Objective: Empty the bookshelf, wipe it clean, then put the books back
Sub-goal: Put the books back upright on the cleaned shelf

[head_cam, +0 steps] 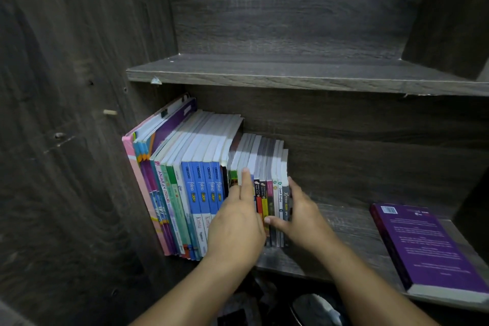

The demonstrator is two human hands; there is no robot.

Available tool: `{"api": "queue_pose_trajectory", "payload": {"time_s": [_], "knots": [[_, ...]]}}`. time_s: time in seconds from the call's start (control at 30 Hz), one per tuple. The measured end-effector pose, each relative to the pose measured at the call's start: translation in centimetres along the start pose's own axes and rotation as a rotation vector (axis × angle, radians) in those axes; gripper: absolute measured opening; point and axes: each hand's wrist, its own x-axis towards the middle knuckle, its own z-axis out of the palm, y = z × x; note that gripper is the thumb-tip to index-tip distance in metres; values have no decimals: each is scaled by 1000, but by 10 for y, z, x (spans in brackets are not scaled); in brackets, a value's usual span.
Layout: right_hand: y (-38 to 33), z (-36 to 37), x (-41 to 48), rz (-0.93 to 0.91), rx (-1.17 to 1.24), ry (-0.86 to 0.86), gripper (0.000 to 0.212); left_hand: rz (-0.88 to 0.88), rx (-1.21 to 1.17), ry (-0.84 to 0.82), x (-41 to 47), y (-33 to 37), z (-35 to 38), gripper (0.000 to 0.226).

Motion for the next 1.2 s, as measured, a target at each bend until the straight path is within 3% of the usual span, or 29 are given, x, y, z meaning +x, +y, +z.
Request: {"api": "queue_pose_trajectory", "payload": {"time_s": [0.13,0.33,0.53,0.73,0.97,1.2], "knots": [[0,1,-2,-3,-12,-3,110,6,136,-33,9,1,4,96],[-1,0,-7,-1,-12,0,104,-53,16,39,6,5,-1,88],[-12,-6,-9,-126,19,86,102,-12,264,8,11,0,0,88],[-23,-9,-11,-295,-116,144,94,37,177,62,8,0,-5,80],[-21,-8,-12,-291,-111,107,90,9,91,64,8,-1,-3,71],[-23,-9,-16,-278,-65,80,88,3,56,143,-2,14,-10,23]]}}
